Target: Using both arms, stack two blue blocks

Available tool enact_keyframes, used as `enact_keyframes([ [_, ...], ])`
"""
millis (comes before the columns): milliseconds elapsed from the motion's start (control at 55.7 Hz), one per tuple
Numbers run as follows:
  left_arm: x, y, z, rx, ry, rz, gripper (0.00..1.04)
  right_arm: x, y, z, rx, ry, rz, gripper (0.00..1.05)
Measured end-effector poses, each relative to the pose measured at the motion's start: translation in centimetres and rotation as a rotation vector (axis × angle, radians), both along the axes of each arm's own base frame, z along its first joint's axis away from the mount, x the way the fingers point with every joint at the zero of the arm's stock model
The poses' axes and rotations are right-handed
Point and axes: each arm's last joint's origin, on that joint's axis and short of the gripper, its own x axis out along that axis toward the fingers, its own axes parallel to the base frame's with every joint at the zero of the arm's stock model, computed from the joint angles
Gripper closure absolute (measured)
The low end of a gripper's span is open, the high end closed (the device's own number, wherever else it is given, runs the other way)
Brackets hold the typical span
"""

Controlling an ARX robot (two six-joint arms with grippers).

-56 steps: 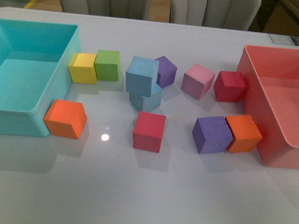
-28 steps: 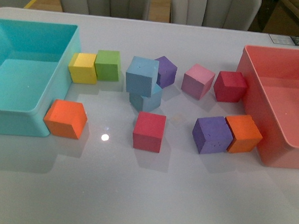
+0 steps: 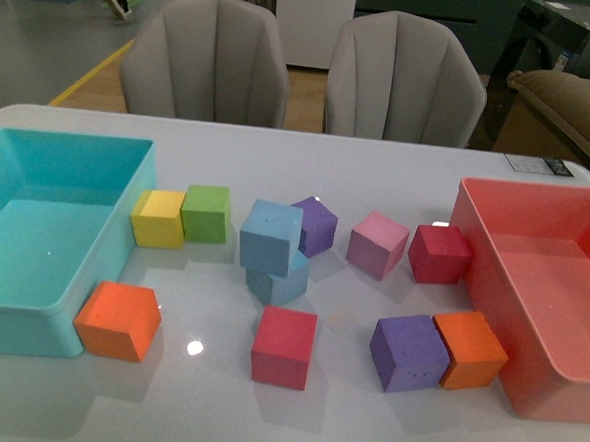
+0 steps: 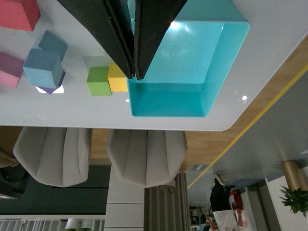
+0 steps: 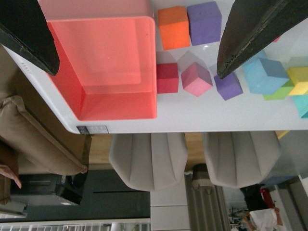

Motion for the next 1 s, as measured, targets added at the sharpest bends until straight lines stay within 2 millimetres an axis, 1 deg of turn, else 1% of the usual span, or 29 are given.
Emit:
enact_keyframes([
  [251, -0.4, 0.0, -0.1, 0.0, 0.001, 0.0, 1.03, 0.0, 0.0, 0.0, 0.0, 0.0, 0.0, 0.09],
  [323, -1.2, 0.0, -0.5, 0.0, 0.033, 0.001, 1.03, 0.0, 0.0, 0.0, 0.0, 0.0, 0.0, 0.09],
  [377, -1.5, 0.0, -0.3, 0.0, 0.006, 0.0, 1.03, 0.0, 0.0, 0.0, 0.0, 0.0, 0.0, 0.09],
  [843, -1.5, 0.0, -0.3, 0.0, 0.006, 0.0, 1.03, 0.0, 0.0, 0.0, 0.0, 0.0, 0.0, 0.09],
  [861, -1.5, 0.0, -0.3, 0.0, 0.006, 0.0, 1.0, 0.0, 0.0, 0.0, 0.0, 0.0, 0.0, 0.09],
  [897, -1.5, 0.0, -0.3, 0.0, 0.006, 0.0, 0.89, 0.0, 0.0, 0.0, 0.0, 0.0, 0.0, 0.09],
  [1005, -1.5, 0.0, -0.3, 0.0, 0.006, 0.0, 0.7, 0.0, 0.0, 0.0, 0.0, 0.0, 0.0, 0.09],
])
